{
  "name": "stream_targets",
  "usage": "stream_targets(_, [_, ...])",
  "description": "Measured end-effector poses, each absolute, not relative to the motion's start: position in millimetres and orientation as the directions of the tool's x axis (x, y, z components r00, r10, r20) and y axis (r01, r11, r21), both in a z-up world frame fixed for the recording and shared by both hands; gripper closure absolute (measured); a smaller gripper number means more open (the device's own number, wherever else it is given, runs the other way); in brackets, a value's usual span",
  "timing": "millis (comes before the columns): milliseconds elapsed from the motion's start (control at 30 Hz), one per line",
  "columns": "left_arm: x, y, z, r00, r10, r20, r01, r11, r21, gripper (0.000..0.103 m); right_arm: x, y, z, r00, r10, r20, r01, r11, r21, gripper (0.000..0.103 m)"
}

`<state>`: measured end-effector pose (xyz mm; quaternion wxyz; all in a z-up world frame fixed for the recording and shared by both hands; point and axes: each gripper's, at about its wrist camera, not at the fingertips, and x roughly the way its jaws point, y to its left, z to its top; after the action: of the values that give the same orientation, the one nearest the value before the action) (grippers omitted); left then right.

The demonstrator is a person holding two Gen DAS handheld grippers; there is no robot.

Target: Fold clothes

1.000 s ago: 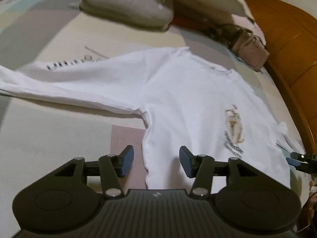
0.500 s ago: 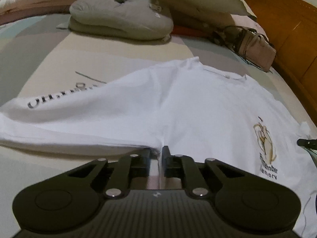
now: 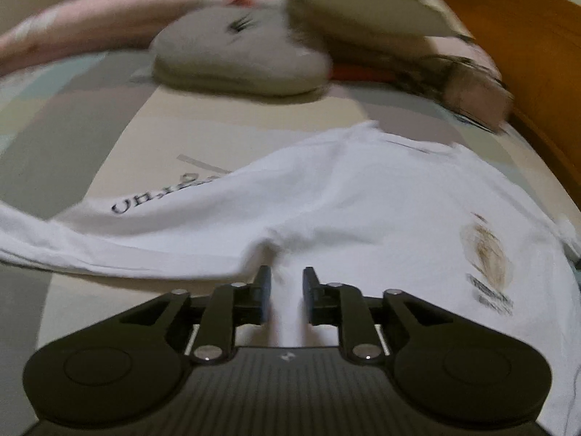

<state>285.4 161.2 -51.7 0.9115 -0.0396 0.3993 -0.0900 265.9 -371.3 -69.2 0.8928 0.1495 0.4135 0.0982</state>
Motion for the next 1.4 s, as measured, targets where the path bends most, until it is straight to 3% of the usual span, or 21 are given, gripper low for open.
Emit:
stream_targets(100, [254.8, 135.7, -41.0, 0.644, -0.262, -0.719, 0.269, 0.957, -0.108, 0.063, 234.6, -351.0, -62.5, 0.612, 0.289, -0.736, -0.120, 0.954, 0.276, 0.056])
stream_targets(200, [228.9, 106.4, -43.4, 0.611, -0.282, -0.740, 0.376, 0.926, -0.042, 0.063, 211.1, -337.4, -65.1, 0.621, 0.228, -0.750, -0.131, 0.974, 0.187, 0.055])
stream_targets(300, [208.5, 82.5, -54.6, 0.572, -0.298, -0.764, 0.439, 0.898, -0.022, 0.062, 191.2, -322.2, -70.9, 0.619, 0.259, -0.741, -0.194, 0.965, 0.175, 0.055])
stream_targets(433, [178.3, 72.8, -71.1, 0.524, -0.259, -0.812, 0.442, 0.897, 0.000, 0.055, 160.9, -302.3, -92.8, 0.560, 0.215, -0.800, -0.248, 0.965, 0.086, 0.052])
stream_targets(500, [159.9, 78.2, -75.8, 0.520, -0.212, -0.827, 0.405, 0.914, 0.020, 0.046, 136.7, -303.4, -94.6, 0.581, 0.186, -0.792, -0.263, 0.964, 0.034, 0.052])
stream_targets(600, [140.4, 88.2, -75.4, 0.484, -0.193, -0.854, 0.375, 0.927, 0.003, 0.043, 110.5, -318.1, -88.3, 0.565, 0.187, -0.804, -0.228, 0.971, 0.066, 0.052])
stream_targets(700, [135.5, 84.2, -63.5, 0.466, -0.150, -0.872, 0.402, 0.914, 0.057, 0.044, 108.4, -314.3, -78.5, 0.546, 0.195, -0.815, -0.238, 0.969, 0.073, 0.051])
stream_targets(800, [144.9, 68.2, -45.5, 0.563, -0.176, -0.808, 0.425, 0.900, 0.100, 0.042, 126.2, -292.4, -66.0, 0.598, 0.221, -0.771, -0.284, 0.957, 0.054, 0.043])
stream_targets(867, [160.7, 49.6, -41.7, 0.582, -0.237, -0.778, 0.451, 0.890, 0.067, 0.039, 141.2, -275.5, -62.6, 0.620, 0.237, -0.748, -0.311, 0.950, 0.043, 0.036])
stream_targets(1000, [181.2, 7.2, -56.7, 0.592, -0.328, -0.736, 0.499, 0.867, 0.016, 0.038, 185.5, -230.9, -78.1, 0.619, 0.252, -0.744, -0.346, 0.938, 0.030, 0.036])
stream_targets(1100, [173.5, -7.3, -82.3, 0.556, -0.282, -0.781, 0.520, 0.852, 0.063, 0.037, 185.7, -222.1, -95.6, 0.615, 0.225, -0.755, -0.347, 0.938, -0.003, 0.032])
stream_targets(1167, [154.3, 3.2, -86.3, 0.579, -0.282, -0.765, 0.527, 0.845, 0.087, 0.034, 172.1, -233.7, -97.0, 0.596, 0.215, -0.773, -0.337, 0.941, 0.002, 0.020])
stream_targets(1233, [138.2, 17.5, -84.1, 0.571, -0.259, -0.779, 0.517, 0.851, 0.096, 0.031, 150.3, -254.6, -96.4, 0.581, 0.200, -0.789, -0.316, 0.949, 0.007, 0.017])
stream_targets(1333, [123.2, 28.2, -74.6, 0.563, -0.179, -0.806, 0.472, 0.871, 0.137, 0.029, 116.2, -278.0, -91.6, 0.581, 0.166, -0.797, -0.282, 0.959, -0.005, 0.017])
stream_targets(1400, [107.1, 25.5, -64.6, 0.602, -0.174, -0.779, 0.481, 0.858, 0.181, 0.033, 100.1, -283.9, -80.6, 0.584, 0.177, -0.792, -0.265, 0.964, 0.020, 0.018])
